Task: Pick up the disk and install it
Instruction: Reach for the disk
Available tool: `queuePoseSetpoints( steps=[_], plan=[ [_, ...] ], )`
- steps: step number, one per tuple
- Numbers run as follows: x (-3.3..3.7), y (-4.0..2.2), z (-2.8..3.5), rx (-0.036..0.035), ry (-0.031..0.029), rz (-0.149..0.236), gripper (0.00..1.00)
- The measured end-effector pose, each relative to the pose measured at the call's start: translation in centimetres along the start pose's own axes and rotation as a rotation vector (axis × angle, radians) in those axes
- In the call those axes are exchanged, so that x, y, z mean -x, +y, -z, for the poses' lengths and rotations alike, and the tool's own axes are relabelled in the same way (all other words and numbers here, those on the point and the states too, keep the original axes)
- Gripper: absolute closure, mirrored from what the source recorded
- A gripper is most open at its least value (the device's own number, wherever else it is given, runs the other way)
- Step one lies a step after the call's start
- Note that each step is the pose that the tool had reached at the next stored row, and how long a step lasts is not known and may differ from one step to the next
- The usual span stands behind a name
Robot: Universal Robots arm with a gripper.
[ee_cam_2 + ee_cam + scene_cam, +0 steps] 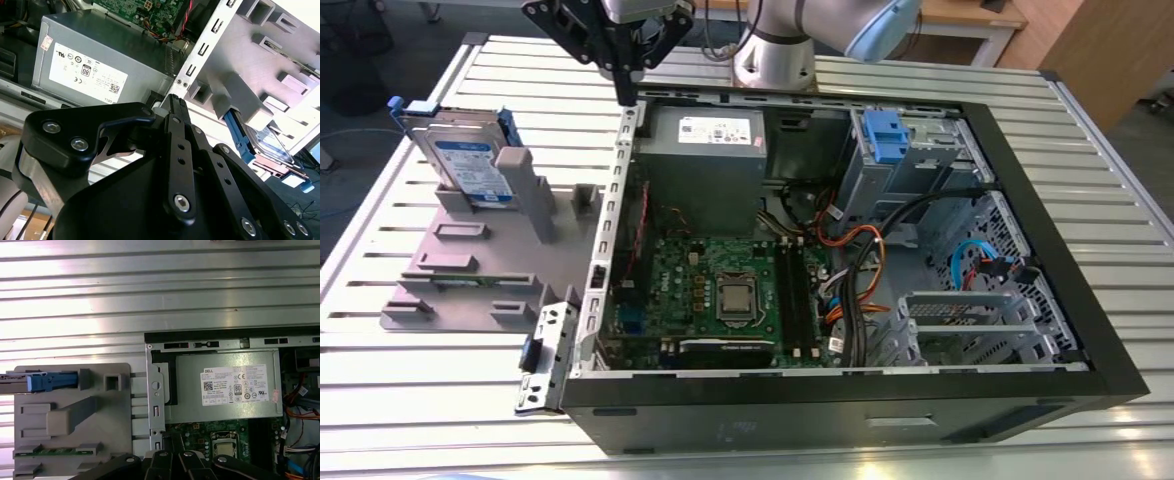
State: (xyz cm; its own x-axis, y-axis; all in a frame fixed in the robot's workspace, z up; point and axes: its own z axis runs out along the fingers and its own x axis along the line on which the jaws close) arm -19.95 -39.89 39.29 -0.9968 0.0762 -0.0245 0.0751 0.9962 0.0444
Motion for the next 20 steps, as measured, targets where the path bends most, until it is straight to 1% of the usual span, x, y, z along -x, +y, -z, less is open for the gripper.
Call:
queuePoseSetpoints(
  steps=[2,4,8,10,20],
  plan=[
    [-0.04,0.00,0.00,0.0000,0.0001,0.000,0.89],
    [-1.24,-0.09,0.01,0.0000,0.0000,0.000,0.89],
    [-1.31,-0.10,0.01,0.0000,0.0000,0.000,0.89],
    [-1.64,-0.12,0.02,0.0000,0.0000,0.000,0.89],
    [-1.83,-0.14,0.02,0.0000,0.0000,0.000,0.89]
  ],
)
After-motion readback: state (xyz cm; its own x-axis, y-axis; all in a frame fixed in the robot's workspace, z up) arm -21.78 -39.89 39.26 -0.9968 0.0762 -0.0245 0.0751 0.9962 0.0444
